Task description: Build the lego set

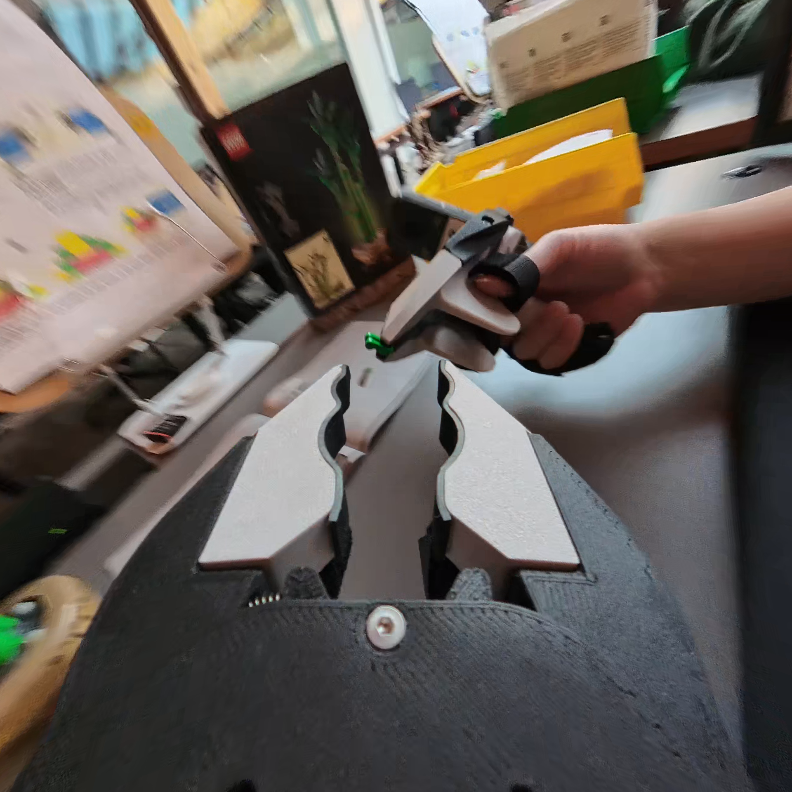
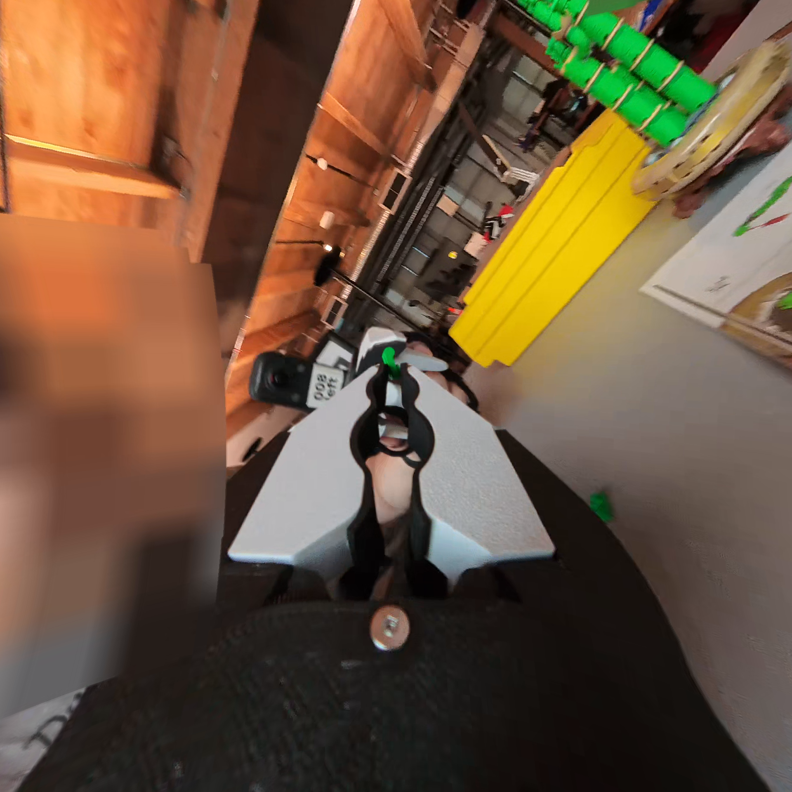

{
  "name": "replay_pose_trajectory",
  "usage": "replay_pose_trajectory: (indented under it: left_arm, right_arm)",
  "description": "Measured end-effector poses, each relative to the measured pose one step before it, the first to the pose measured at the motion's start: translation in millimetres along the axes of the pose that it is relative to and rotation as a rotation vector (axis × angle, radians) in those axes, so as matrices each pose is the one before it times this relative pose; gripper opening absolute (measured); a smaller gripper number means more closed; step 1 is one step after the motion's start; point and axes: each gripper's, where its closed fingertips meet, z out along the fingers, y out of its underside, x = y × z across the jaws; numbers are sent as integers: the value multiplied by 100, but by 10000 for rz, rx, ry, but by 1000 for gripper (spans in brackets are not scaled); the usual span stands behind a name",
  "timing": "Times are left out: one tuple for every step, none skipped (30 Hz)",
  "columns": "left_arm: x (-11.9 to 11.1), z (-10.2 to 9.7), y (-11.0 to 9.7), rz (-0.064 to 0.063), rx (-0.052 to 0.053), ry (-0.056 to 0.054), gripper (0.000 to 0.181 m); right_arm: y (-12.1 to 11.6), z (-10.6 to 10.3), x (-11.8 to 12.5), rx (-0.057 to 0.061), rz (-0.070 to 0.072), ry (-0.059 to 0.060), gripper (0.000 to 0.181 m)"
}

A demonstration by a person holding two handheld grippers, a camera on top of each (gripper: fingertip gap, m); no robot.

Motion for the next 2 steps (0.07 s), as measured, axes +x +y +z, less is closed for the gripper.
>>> replay_pose_trajectory:
  left_arm:
    - [-28, -204, -662, 545, 240, -480, 36]
    - [83, -168, -542, 416, 194, -284, 31]
  right_arm:
    - [68, 301, -361, 160, 446, -388, 4]
    - [108, 246, -224, 130, 387, -300, 4]
